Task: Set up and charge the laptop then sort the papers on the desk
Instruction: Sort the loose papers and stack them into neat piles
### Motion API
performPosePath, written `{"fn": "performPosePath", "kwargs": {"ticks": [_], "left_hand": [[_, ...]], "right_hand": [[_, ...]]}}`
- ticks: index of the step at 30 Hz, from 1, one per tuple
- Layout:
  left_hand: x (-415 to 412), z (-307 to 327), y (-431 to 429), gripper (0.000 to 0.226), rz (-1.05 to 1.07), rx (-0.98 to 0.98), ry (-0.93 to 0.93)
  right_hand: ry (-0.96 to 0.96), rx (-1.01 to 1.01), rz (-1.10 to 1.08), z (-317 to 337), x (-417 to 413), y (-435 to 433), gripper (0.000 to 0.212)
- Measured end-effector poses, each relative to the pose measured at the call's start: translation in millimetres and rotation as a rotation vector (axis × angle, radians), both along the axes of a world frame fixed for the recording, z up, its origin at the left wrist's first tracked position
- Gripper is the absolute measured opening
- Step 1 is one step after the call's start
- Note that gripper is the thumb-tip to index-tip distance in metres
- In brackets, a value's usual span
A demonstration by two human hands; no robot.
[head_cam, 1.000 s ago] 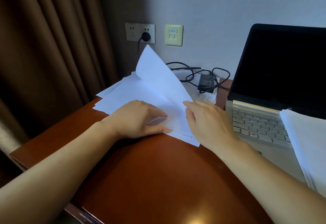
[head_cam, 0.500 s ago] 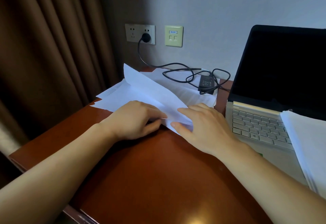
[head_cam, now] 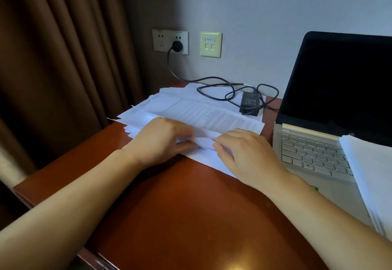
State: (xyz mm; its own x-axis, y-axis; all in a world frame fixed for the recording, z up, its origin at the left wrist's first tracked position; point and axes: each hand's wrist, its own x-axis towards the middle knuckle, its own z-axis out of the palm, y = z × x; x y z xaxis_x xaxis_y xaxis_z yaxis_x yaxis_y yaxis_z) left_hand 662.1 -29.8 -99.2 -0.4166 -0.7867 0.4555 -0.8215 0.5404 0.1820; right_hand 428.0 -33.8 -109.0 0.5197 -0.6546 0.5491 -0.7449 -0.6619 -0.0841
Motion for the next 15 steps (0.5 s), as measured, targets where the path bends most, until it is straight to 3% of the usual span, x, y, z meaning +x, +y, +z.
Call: {"fn": "performPosePath", "kwargs": {"ticks": [4,7,11,15], "left_hand": [[-0.9,3.1,3.0,0.035,-0.053,-0.019,-0.013],[-0.7,2.3,1.0,0.025,-0.058,-0.093,-0.041],[-2.5,2.3,0.8,0.019,-0.065,-0.219,0.002],[-6.1,8.8,5.2,0.030,-0.055,-0.349,0.045]], "right_hand": [[-0.068,0.047,-0.029,0.9,-1.6,-3.2,0.021],[-0.087,0.096,-0.024,3.3,-4.9,-2.6,0.016],[-0.082,0.060,-0.038,3.9,-4.7,-2.6,0.014],[-0.095,-0.023,-0.145,3.8,-6.2,-3.9,0.021]]}}
